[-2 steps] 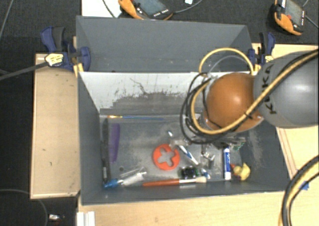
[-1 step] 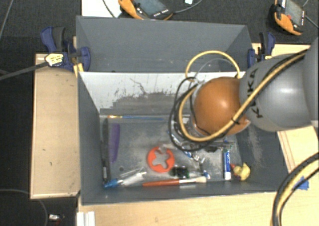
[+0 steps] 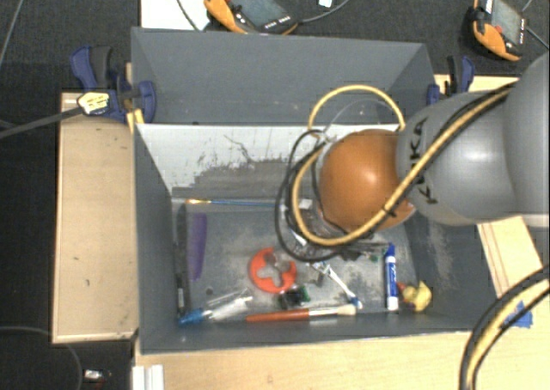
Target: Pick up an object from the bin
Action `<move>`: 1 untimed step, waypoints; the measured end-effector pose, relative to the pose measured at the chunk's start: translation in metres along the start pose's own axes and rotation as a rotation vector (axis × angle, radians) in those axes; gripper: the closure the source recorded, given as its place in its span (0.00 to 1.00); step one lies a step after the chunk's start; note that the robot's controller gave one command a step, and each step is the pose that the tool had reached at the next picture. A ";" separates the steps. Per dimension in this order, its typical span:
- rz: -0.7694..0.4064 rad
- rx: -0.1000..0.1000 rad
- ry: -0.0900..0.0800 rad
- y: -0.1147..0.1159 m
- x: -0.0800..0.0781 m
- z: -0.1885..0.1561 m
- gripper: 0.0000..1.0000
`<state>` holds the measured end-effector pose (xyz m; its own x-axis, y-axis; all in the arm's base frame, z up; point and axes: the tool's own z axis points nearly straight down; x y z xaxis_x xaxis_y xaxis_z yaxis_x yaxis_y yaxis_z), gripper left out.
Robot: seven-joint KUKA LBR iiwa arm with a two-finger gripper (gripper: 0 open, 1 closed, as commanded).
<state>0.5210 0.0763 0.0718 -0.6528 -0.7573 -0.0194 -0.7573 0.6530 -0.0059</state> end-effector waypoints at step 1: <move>0.000 0.000 0.000 0.000 0.000 0.000 1.00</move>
Offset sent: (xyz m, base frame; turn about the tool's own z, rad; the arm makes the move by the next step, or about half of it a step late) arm -0.0057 0.0011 0.1643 0.0228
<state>0.5210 0.0764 0.0719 -0.6527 -0.7574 -0.0196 -0.7574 0.6529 -0.0059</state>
